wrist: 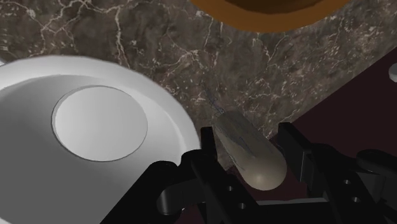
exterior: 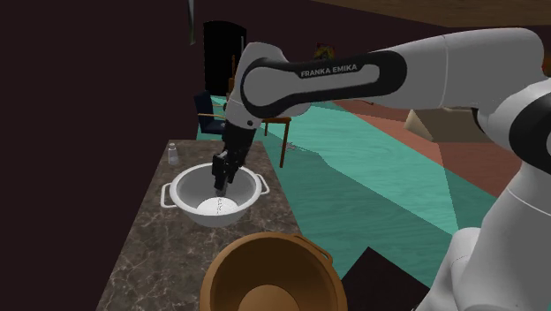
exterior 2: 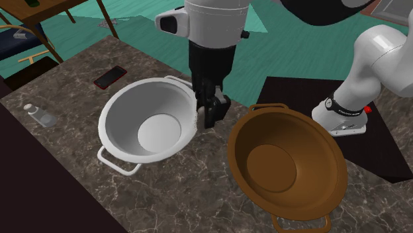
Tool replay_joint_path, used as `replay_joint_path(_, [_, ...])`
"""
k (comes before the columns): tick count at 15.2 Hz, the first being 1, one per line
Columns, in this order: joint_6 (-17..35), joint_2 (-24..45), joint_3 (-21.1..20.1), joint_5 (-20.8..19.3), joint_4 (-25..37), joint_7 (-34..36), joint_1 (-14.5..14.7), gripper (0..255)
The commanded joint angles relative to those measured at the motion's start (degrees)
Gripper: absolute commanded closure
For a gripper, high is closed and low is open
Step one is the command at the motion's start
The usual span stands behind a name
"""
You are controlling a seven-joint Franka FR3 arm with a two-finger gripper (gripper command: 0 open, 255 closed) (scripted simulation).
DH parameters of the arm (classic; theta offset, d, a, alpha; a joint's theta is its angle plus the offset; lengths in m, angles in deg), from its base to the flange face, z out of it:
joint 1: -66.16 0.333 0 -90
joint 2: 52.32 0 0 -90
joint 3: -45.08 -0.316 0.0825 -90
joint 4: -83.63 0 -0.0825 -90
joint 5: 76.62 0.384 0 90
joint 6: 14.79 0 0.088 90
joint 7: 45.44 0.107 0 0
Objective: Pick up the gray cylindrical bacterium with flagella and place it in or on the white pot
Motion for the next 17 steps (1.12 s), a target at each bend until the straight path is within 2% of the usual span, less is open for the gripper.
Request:
replay_joint_path(1, [-1.53,-0.06,0.03,-0.15,1.48,0.32,-0.03,255])
replay_joint_path(5, [-3.78,-0.25,0.08,-0.33,3.57,0.77,-0.08,255])
replay_joint_path(7, [-5.72,2.85,0.96,-0.68,8.25,-0.57,-0.99,255])
replay_joint_path(13, [-12.87,13.68,3.08,-1.51,25.27,-3.97,-3.62,255])
replay_joint_path(17, [-19.59,23.22,4.03,-1.98,40.99,-5.53,-5.3,255])
